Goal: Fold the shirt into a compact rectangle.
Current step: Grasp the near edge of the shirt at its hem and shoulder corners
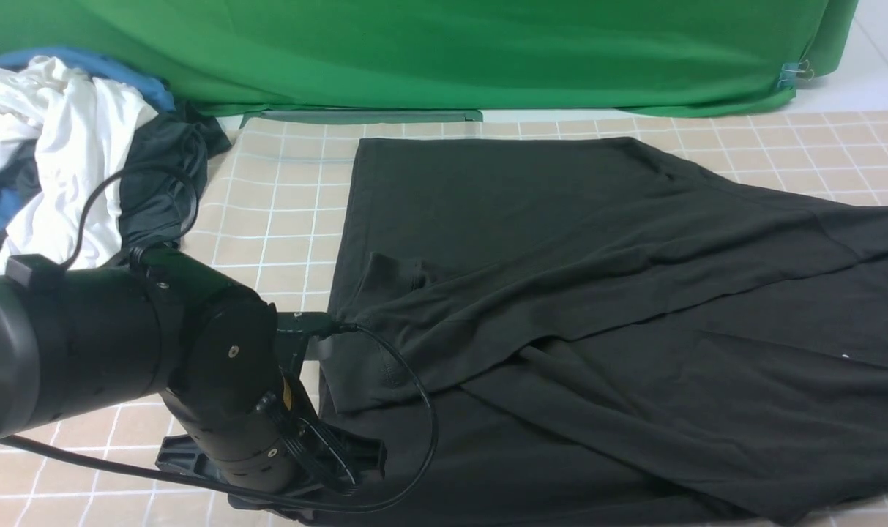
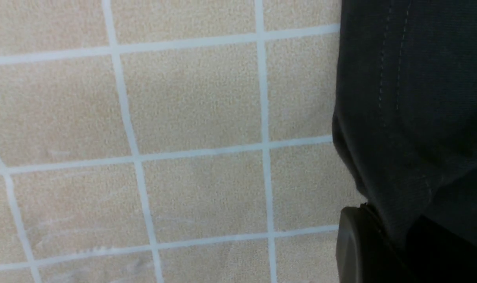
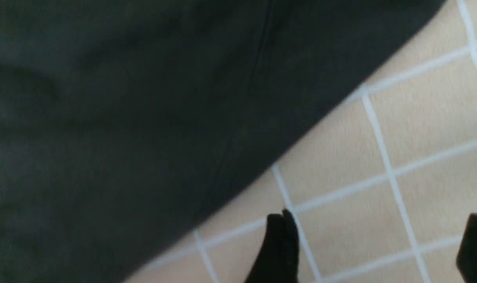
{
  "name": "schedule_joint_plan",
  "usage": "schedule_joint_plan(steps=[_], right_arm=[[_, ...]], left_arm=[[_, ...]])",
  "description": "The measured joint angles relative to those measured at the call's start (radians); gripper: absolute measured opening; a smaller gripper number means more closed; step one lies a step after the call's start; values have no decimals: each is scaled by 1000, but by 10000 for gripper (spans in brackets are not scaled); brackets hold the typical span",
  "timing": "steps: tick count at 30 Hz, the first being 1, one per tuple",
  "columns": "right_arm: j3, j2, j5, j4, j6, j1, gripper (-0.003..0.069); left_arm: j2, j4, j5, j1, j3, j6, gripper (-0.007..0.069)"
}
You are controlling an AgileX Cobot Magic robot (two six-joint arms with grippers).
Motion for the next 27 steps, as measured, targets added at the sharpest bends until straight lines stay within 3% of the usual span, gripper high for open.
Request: schedule_joint_plan(steps=[14, 20, 27], right_arm=[[-45, 222, -196, 93, -22, 92, 585], [-51, 243, -197, 87, 18, 154, 587], [-54, 243, -177, 56, 56, 158, 588]], left_arm=[[0, 2, -2, 0, 0, -4, 30], [0, 3, -11, 0, 0, -15, 30], [0, 3, -32, 0, 0, -15, 30]])
